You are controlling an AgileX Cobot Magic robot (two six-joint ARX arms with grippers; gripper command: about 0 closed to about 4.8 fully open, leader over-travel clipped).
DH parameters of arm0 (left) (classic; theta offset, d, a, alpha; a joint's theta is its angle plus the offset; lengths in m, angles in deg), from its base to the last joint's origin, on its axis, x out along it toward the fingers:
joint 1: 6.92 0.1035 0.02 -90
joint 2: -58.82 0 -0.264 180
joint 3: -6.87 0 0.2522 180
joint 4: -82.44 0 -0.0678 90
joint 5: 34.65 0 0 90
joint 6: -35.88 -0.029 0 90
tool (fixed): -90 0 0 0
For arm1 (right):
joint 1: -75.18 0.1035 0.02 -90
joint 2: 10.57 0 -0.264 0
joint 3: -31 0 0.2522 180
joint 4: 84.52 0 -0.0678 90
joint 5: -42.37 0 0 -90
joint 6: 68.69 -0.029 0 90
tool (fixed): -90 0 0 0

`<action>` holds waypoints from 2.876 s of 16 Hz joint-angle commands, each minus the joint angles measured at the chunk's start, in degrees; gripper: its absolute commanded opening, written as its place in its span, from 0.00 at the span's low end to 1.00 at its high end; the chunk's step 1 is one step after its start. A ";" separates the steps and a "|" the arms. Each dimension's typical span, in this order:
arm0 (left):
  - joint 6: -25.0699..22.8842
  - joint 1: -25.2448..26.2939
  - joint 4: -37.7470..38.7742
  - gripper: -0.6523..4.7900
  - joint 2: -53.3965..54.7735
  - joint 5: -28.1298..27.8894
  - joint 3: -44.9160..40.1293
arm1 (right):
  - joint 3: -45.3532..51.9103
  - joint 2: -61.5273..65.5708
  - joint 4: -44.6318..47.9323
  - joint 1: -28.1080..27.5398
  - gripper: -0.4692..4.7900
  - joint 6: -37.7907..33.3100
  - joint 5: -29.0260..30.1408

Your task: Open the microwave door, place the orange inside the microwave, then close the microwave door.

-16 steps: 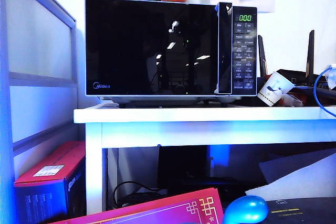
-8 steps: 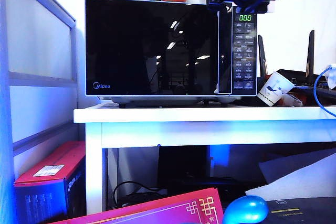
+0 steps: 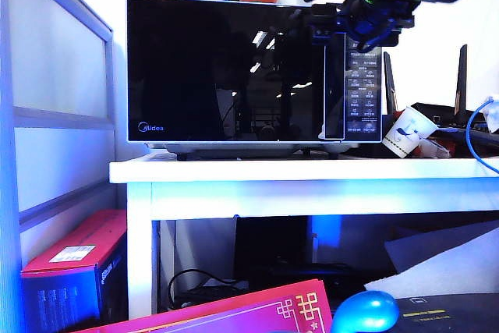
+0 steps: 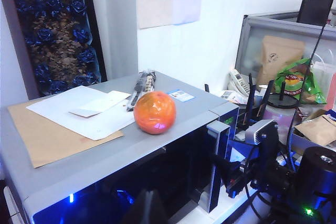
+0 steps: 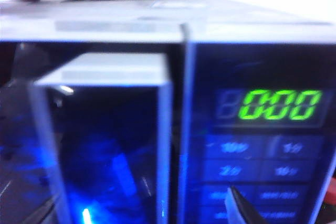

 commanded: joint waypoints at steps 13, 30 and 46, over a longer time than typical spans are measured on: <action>-0.90 0.02 -29.81 0.11 23.74 -1.14 0.20 | -0.33 1.22 3.96 -0.37 0.78 0.00 6.84; -0.85 0.02 -31.12 0.11 25.22 0.42 0.22 | -0.28 -3.13 -1.99 0.04 0.34 0.24 6.93; -0.87 0.02 -31.12 0.11 25.22 0.28 0.22 | -0.31 -7.21 -7.76 0.04 0.69 0.20 27.91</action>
